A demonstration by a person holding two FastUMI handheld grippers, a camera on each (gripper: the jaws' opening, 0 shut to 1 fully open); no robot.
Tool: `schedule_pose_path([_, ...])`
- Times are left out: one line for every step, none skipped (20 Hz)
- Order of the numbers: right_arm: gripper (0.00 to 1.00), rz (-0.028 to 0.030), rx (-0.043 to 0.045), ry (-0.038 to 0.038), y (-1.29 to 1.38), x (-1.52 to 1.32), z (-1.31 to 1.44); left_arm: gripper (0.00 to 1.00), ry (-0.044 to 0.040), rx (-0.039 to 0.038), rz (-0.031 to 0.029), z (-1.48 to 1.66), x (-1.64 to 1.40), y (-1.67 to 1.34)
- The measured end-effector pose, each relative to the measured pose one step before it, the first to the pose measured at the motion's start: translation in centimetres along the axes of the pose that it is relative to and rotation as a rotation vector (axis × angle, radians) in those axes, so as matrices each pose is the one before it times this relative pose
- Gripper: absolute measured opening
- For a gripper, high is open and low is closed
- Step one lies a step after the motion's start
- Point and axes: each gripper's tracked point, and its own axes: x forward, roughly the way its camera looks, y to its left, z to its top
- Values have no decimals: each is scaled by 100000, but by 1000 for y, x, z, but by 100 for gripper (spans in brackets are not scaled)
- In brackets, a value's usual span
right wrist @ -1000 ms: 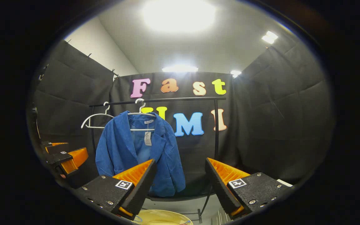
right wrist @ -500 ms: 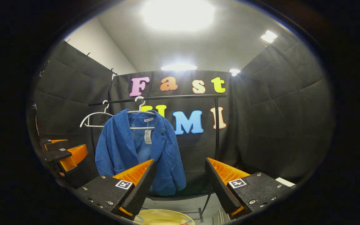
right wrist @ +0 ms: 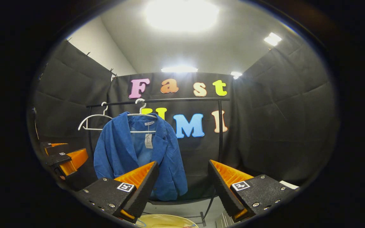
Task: Grasp the clothes on the hanger with both hands and then place them into the laundry hamper below.
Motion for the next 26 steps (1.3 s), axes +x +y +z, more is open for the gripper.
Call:
schedule_pose_path([95, -4, 636, -388, 330, 296, 203, 94, 248, -373, -725, -78, 516, -30])
schedule_pose_path([94, 318, 707, -801, 319, 466, 408, 94, -247, -12, -669, 107, 490, 60])
schedule_pose_path([94, 630, 564, -872, 319, 576, 489, 94, -977, 112, -122, 274, 542, 224])
schedule_pose_path([95, 859, 487, -169, 297, 656, 305, 94, -896, 293, 217, 403, 574, 271])
schedule_pose_path([95, 1543, 678, -20, 344, 783, 416, 94, -413, 180, 118, 170, 568, 184])
schedule_pose_path([95, 1519, 1125, 59, 367, 852, 438, 94, -98, -22, -543, 214, 543, -157])
schedule_pose_path([95, 1324, 888, 206, 208, 855, 327, 94, 11, -128, -403, 182, 520, -67])
schedule_pose_path([95, 790, 480, -309, -77, 887, 427, 94, -51, 101, -537, 215, 564, -191])
schedule_pose_path([95, 419, 80, -667, -156, 921, 399, 94, -22, 565, -2, 237, 757, -183])
schedule_pose_path([95, 950, -172, -773, 10, 1027, 284, 94, -383, 979, 443, 280, 781, -81])
schedule_pose_path([95, 1384, -225, -719, 118, 1074, 271, 94, -664, 1241, 919, 293, 821, 122])
schedule_pose_path([95, 1751, -531, -697, 99, 1206, 248, 94, -936, 1229, 1072, 459, 886, -38])
schedule_pose_path([95, 1723, -209, -349, 54, 1163, 323, 94, -594, 1018, 1122, 283, 1006, -155])
schedule_pose_path([95, 2036, 515, 36, 21, 1203, 104, 93, 167, 844, 1069, 32, 914, -396])
schedule_pose_path([95, 2112, 893, -215, 157, 1191, 20, 93, 447, 570, 391, -38, 1004, -747])
schedule_pose_path([95, 1426, 679, -174, -90, 1272, 99, 94, 223, 240, 310, 34, 904, -707])
schedule_pose_path([95, 1203, 150, -125, -97, 1295, 58, 94, -168, 122, 138, 160, 1072, -756])
schedule_pose_path([95, 1324, 19, -435, -95, 1198, 69, 94, -99, 374, 544, 148, 1012, -553])
schedule_pose_path([95, 1548, -64, -428, 8, 1207, 5, 94, -316, 377, 858, -31, 1107, -424])
schedule_pose_path([95, 1660, 34, -349, 62, 1242, -105, 94, -411, -159, 591, 28, 1005, -535])
schedule_pose_path([95, 1507, -46, -51, -21, 1195, -229, 94, 158, -472, 404, -167, 980, -610])
schedule_pose_path([95, 1338, -49, 400, -87, 1015, -367, 93, 670, -287, 553, -334, 960, -516])
schedule_pose_path([95, 1216, 123, 558, -146, 1010, -344, 93, 852, -94, 771, -388, 814, -340])
schedule_pose_path([95, 1175, 383, 651, -54, 1037, -449, 94, 937, -63, 770, -393, 839, -325])
schedule_pose_path([95, 1326, 449, 856, -36, 973, -601, 94, 582, -174, 780, -357, 834, -336])
schedule_pose_path([95, 1318, 318, 1096, -12, 949, -695, 94, 960, -506, 960, -502, 919, -368])
